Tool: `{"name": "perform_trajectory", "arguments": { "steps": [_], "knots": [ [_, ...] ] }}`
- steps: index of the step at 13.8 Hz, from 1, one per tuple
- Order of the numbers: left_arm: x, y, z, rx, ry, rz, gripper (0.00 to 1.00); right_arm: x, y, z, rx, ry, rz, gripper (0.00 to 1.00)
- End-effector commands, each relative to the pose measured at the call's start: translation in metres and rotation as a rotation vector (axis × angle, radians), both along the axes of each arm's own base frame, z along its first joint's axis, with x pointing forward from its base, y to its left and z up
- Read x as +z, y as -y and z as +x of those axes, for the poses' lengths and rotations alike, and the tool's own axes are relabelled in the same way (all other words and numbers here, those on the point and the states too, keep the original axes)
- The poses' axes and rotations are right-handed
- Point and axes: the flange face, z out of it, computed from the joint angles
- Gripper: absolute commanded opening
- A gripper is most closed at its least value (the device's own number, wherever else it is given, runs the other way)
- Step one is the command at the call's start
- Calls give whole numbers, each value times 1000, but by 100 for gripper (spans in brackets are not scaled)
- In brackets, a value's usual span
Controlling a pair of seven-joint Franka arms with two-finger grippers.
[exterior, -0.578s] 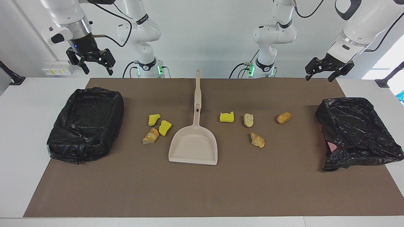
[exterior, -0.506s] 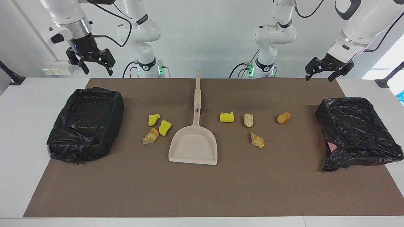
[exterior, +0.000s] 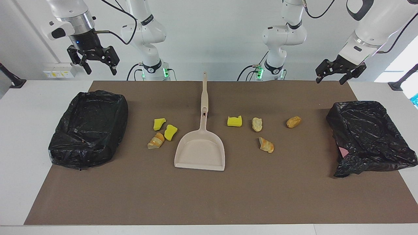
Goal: Sweep and dump trash in bin
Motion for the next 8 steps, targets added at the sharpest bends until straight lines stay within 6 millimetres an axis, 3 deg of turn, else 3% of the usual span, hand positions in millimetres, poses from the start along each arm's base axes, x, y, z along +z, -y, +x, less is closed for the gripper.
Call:
{"name": "perform_trajectory", "arguments": {
  "steps": [1,6,8],
  "knots": [
    [3,2,-8,-14,-4,15,100,0,1,2,26,1,2,100],
    [-2,13,-10,-34,-12,16,100,0,1,0,26,1,2,100],
    [-7,29,-13,-58,-27,18,100,-1,2,0,26,-5,1,100]
  ]
}}
